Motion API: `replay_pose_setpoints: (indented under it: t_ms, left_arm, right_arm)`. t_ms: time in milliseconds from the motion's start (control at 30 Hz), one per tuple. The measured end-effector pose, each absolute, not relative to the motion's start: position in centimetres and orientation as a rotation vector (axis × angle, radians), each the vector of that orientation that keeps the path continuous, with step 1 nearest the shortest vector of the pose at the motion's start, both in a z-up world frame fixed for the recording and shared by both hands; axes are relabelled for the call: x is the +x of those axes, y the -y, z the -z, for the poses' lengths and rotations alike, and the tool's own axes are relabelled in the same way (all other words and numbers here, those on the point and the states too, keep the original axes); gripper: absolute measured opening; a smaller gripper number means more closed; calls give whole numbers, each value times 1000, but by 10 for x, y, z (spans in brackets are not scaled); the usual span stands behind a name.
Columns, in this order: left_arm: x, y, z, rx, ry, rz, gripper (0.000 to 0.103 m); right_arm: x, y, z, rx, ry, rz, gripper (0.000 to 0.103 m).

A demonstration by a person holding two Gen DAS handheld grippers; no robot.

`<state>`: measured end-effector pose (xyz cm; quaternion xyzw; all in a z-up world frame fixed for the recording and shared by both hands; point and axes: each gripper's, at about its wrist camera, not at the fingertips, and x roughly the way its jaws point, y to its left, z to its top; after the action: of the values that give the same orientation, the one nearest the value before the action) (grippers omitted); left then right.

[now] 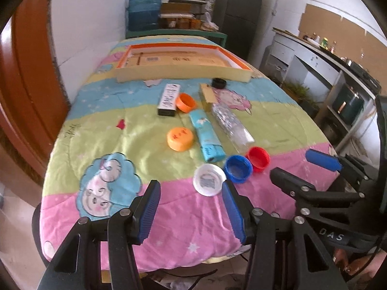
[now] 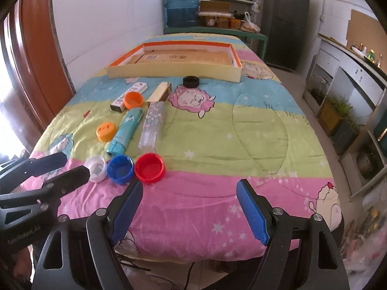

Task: Organize rigid objects
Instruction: 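Grasp the white bottle cap with the left tool while the right tool grasps the red cap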

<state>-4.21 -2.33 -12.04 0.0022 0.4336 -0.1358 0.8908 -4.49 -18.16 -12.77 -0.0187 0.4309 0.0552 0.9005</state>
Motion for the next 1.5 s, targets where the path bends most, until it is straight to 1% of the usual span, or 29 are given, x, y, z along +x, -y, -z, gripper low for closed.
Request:
replay_pose_setpoints:
  t_ms: [200, 500, 667, 733, 800, 867, 933, 1000, 1033, 1100, 1200, 1233, 1267, 1500]
  left_arm:
    - [-38, 30, 130, 11, -917, 301, 53]
    - [-27, 26, 131, 1, -893, 301, 53]
    - [-22, 19, 131, -12, -887, 290, 46]
    - [-21, 17, 132, -20, -887, 290, 46]
    - [-18, 16, 132, -30, -888, 293, 45]
    - [-16, 15, 132, -34, -889, 290, 42]
    - [-16, 14, 132, -39, -890, 292, 42]
    - [-16, 14, 132, -42, -890, 290, 41]
    - [-15, 13, 132, -36, -889, 285, 38]
    - [-16, 13, 133, -25, -886, 278, 36]
    - [-17, 13, 133, -19, -880, 271, 33]
    - [-17, 12, 133, -19, -878, 266, 30]
    - [-17, 11, 133, -24, -877, 266, 31]
    - [-18, 4, 131, -73, -876, 265, 30]
  right_arm:
    - [-44, 184, 134, -43, -904, -114, 81]
    - [-38, 179, 138, -67, -894, -134, 80]
    - [-30, 169, 140, -100, -880, -162, 80]
    - [-26, 165, 141, -110, -872, -177, 78]
    - [-23, 162, 141, -114, -863, -196, 72]
    - [-21, 158, 141, -123, -856, -214, 69]
    - [-18, 155, 141, -127, -851, -227, 67]
    - [-17, 154, 140, -114, -853, -250, 57]
    - [-16, 154, 140, -113, -853, -255, 54]
    - [-18, 152, 139, -121, -850, -259, 44]
    - [-19, 150, 138, -125, -850, -267, 35]
    - [-20, 150, 138, -125, -849, -266, 32]
    - [-21, 151, 138, -123, -848, -264, 31]
    - [-22, 163, 132, -78, -843, -240, 31]
